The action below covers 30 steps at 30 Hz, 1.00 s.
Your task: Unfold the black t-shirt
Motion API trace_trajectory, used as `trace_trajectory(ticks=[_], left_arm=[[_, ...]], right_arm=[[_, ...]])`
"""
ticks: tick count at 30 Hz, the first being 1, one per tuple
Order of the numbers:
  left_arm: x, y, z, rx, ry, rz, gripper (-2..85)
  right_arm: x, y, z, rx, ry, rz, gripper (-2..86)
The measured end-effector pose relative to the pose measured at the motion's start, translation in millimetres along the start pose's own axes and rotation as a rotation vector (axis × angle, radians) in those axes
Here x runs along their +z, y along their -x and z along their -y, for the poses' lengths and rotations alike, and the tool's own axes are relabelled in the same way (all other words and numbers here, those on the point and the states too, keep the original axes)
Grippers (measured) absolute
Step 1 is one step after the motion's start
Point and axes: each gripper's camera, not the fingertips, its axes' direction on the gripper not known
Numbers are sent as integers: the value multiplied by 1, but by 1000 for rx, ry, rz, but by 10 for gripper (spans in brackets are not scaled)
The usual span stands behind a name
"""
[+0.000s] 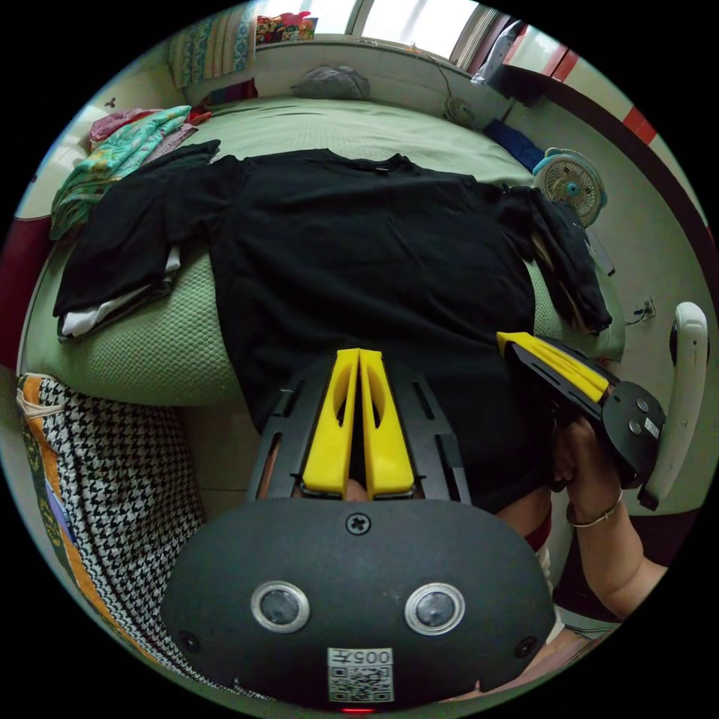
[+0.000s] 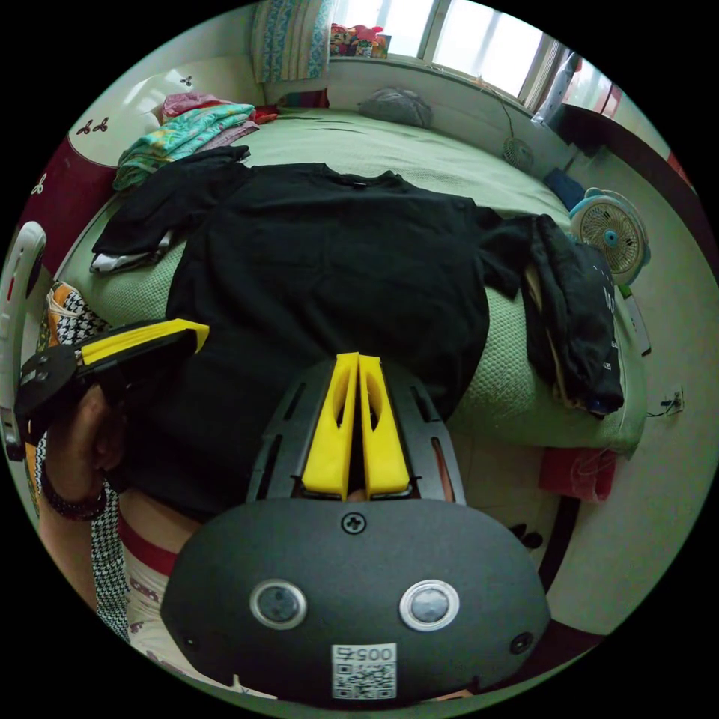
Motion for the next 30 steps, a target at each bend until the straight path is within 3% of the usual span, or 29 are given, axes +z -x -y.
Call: trace_trajectory(ticks=[30], left_arm=[[-1,7,5,-5,1,-4,-6]], right_arm=[[1,-6,2,1,1,-1,-10]])
